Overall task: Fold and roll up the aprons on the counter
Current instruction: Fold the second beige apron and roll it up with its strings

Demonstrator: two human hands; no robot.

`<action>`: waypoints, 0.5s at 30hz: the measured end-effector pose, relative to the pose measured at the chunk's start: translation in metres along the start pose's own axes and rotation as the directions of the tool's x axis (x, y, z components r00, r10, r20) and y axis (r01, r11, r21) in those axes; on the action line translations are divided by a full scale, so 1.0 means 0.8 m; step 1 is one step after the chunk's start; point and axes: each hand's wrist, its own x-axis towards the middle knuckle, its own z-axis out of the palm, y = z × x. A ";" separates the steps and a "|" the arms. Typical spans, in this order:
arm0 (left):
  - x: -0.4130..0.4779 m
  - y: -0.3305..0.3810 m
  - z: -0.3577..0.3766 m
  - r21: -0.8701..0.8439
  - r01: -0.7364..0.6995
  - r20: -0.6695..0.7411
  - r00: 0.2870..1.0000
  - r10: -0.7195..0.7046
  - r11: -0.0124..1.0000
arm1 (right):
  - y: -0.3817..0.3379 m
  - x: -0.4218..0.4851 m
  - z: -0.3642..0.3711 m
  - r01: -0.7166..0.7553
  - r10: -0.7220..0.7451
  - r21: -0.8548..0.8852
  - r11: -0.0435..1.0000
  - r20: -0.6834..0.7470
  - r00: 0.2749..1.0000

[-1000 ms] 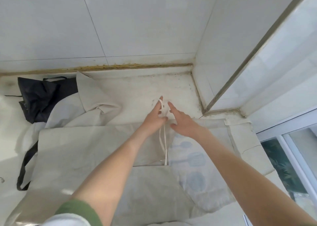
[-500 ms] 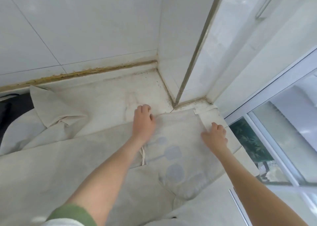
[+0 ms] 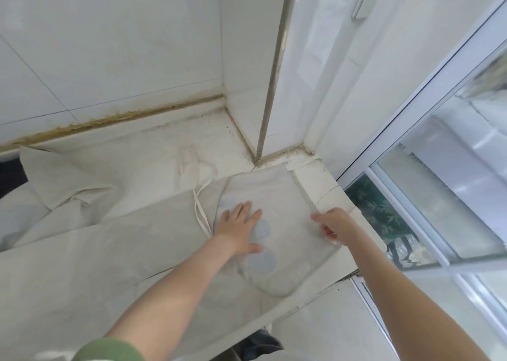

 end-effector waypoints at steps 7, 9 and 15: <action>-0.005 -0.005 -0.001 -0.035 0.027 -0.059 0.998 -0.029 0.999 | -0.006 -0.028 0.024 0.167 -0.156 -0.215 0.962 0.068 0.985; -0.009 -0.008 -0.001 0.012 0.065 -0.144 0.988 -0.063 0.998 | -0.007 -0.030 0.024 0.243 -0.234 -0.103 0.965 0.092 0.968; -0.014 0.000 0.007 -0.097 -0.005 -0.138 0.990 -0.008 0.995 | -0.027 -0.059 0.034 0.414 -0.466 0.257 0.873 0.192 0.864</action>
